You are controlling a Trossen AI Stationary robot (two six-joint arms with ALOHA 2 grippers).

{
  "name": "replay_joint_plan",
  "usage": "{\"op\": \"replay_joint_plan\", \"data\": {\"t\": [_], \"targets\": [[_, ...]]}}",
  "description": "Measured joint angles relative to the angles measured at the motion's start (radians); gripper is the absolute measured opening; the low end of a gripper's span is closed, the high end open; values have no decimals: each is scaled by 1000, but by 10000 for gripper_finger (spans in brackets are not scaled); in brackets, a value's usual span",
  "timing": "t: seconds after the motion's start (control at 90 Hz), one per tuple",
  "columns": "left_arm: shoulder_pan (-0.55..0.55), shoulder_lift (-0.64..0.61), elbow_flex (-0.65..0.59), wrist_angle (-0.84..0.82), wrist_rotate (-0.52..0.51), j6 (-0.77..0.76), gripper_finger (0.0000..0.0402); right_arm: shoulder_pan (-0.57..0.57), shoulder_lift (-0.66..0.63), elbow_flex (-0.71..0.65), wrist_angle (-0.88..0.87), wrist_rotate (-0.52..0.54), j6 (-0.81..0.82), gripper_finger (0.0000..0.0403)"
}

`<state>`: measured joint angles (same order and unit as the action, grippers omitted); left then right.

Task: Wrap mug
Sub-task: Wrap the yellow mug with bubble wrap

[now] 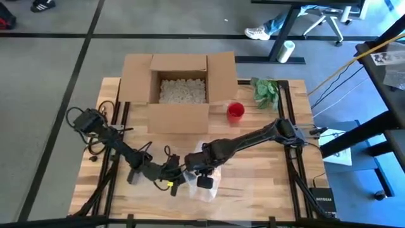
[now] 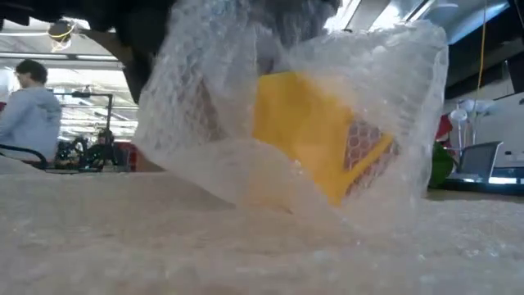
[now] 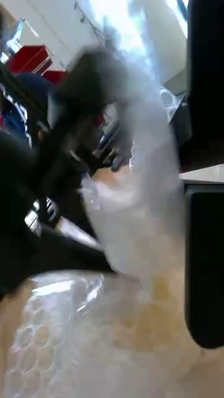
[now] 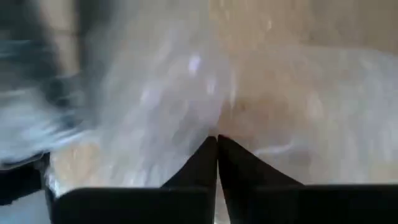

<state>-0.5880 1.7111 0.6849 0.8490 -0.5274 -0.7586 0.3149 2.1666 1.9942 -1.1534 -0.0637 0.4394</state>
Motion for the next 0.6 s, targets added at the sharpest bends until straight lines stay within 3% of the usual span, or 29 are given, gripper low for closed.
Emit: {"op": "replay_joint_plan", "data": {"t": [0.178, 0.311, 0.4, 0.6], "targets": [[29, 0, 0, -8, 0, 0, 0, 13, 0, 127, -137, 47, 25, 0], [58, 0, 0, -38, 0, -25, 0, 52, 0, 215, -182, 155, 27, 0], [76, 2, 0, -60, 0, -52, 0, 80, 0, 269, -171, 229, 15, 0], [87, 4, 0, -67, 6, -70, 0, 103, 9, 260, -63, 289, -52, 0]]}}
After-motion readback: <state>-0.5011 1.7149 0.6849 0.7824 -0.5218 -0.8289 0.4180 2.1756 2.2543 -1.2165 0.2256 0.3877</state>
